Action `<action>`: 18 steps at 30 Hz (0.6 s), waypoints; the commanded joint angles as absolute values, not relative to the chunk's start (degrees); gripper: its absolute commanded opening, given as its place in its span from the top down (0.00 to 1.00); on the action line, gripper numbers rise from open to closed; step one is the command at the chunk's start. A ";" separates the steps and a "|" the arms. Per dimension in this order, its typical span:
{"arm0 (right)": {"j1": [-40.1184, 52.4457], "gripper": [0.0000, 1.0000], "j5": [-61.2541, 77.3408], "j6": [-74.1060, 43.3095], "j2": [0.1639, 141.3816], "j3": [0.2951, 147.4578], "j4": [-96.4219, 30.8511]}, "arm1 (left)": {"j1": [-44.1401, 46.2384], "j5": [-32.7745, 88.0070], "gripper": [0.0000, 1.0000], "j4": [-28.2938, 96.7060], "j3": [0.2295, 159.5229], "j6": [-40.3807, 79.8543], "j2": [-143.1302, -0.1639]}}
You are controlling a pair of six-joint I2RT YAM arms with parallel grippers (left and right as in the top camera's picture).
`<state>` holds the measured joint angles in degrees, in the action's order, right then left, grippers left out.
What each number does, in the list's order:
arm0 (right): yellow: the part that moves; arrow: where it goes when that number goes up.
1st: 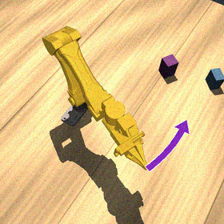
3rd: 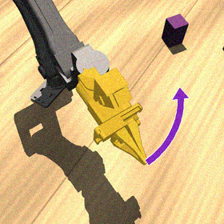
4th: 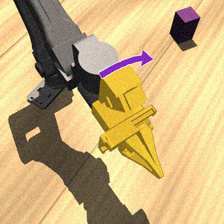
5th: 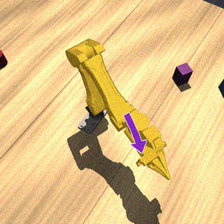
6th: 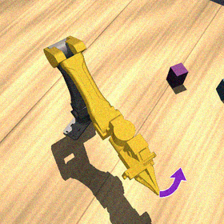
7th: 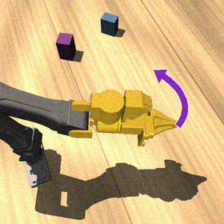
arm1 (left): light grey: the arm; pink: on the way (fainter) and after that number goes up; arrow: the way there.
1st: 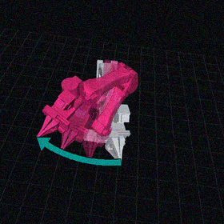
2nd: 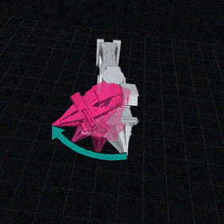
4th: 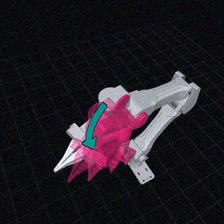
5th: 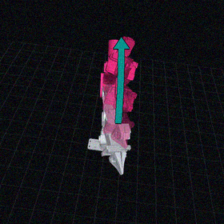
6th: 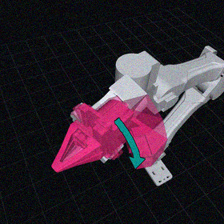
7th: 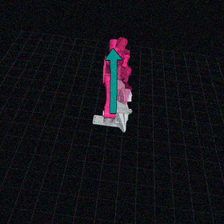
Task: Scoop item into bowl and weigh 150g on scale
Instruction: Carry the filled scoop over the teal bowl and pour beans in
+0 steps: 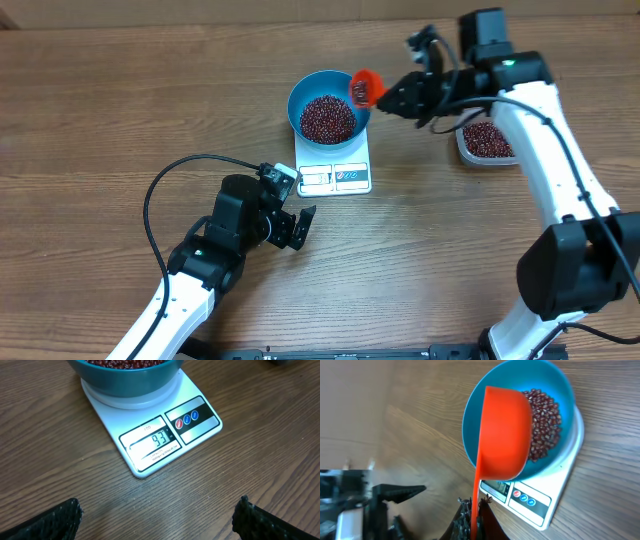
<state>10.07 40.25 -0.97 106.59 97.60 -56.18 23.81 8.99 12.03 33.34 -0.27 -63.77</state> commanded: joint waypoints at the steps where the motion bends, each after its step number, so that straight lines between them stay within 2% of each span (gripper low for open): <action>1: 12.64 0.96 30.65 -4.99 106.63 99.26 -54.72 | 24.03 9.67 0.01 11.97 33.58 0.23 -63.66; 18: 21.61 0.96 12.32 -4.47 106.63 99.26 -48.90 | 24.03 9.67 0.01 11.97 33.58 0.21 -63.66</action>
<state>20.84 16.97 -4.47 106.59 97.60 -49.52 23.81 8.99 12.03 33.34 -0.27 -63.77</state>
